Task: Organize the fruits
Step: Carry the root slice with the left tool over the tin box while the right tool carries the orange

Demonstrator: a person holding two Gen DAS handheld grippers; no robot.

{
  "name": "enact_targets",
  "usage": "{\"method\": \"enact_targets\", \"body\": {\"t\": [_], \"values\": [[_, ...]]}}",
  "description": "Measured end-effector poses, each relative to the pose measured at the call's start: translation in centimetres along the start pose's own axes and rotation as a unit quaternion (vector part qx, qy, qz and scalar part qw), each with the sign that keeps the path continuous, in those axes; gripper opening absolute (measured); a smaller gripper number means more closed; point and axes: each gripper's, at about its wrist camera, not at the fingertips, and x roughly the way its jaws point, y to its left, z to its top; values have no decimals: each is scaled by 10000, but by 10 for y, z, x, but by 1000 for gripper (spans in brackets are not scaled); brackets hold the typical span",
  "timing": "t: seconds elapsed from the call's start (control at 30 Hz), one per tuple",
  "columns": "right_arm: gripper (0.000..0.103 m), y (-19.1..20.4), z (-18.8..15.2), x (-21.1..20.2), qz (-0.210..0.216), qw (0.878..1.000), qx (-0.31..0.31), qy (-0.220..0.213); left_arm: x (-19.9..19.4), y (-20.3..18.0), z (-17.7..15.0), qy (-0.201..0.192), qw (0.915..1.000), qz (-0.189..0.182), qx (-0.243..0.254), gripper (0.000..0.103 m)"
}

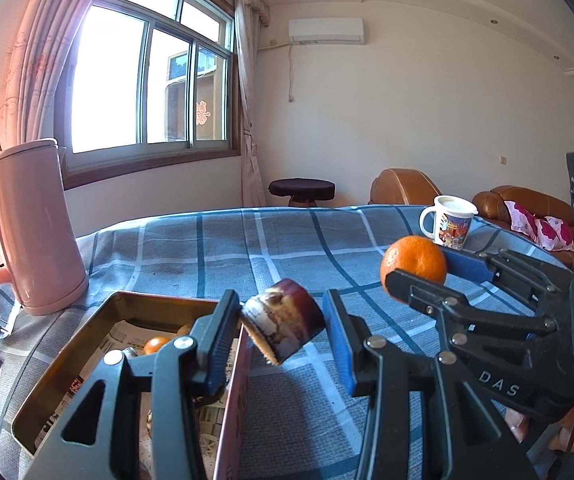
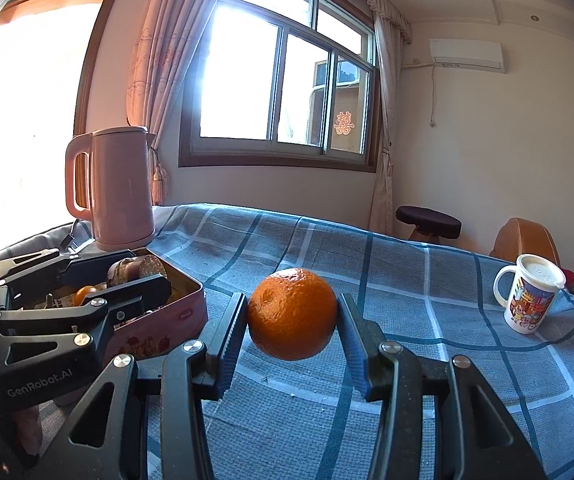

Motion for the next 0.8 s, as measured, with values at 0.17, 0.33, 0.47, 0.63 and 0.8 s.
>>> {"method": "enact_targets", "body": {"t": [0.17, 0.33, 0.47, 0.63, 0.8], "values": [[48, 9, 1, 3, 126, 9999, -39, 54, -4, 9, -1, -10, 10000, 30, -58, 45], [48, 23, 2, 8, 238, 9995, -170, 133, -7, 19, -2, -1, 9998, 72, -166, 45], [48, 33, 4, 9, 338, 9990, -238, 156, -10, 28, -3, -1, 9997, 108, -231, 45], [48, 42, 6, 12, 445, 9985, -278, 176, -13, 37, -4, 5, 9995, 145, -282, 45], [48, 50, 9, 16, 573, 9978, -258, 214, -16, 46, -5, 21, 9993, 205, -314, 45]]}}
